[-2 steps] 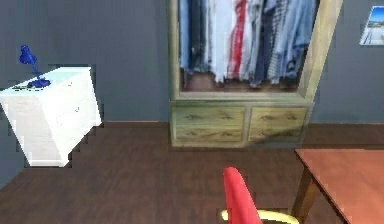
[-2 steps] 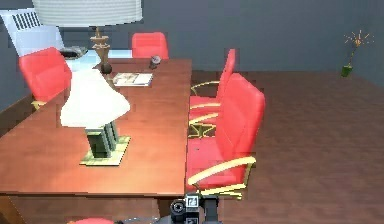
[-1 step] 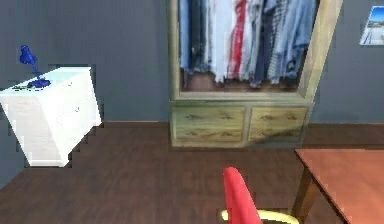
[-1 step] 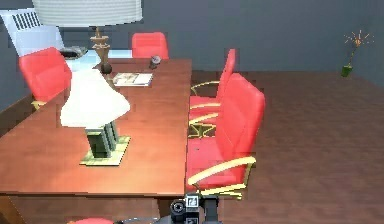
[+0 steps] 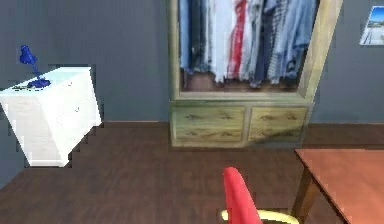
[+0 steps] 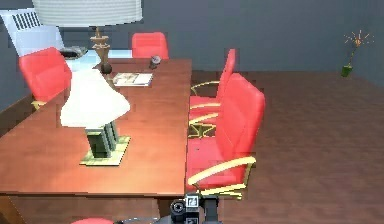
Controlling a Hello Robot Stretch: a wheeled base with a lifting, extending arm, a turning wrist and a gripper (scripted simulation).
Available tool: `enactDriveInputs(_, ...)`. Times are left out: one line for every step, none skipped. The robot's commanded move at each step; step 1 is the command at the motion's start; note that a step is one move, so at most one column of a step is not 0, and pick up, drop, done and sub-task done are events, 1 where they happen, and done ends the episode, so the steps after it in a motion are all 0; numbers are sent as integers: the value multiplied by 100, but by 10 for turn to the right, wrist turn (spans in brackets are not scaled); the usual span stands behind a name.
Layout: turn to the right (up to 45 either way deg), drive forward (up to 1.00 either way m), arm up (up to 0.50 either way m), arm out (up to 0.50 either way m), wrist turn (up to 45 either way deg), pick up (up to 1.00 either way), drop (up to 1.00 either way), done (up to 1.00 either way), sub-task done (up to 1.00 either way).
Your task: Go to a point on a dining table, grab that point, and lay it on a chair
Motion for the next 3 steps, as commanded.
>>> enactDriveInputs(0,0,10,0,0,0,0,0,0)
enactDriveInputs(0,0,0,-8,0,0,0,0,0)
enactDriveInputs(0,0,0,0,0,0,0,100,0)
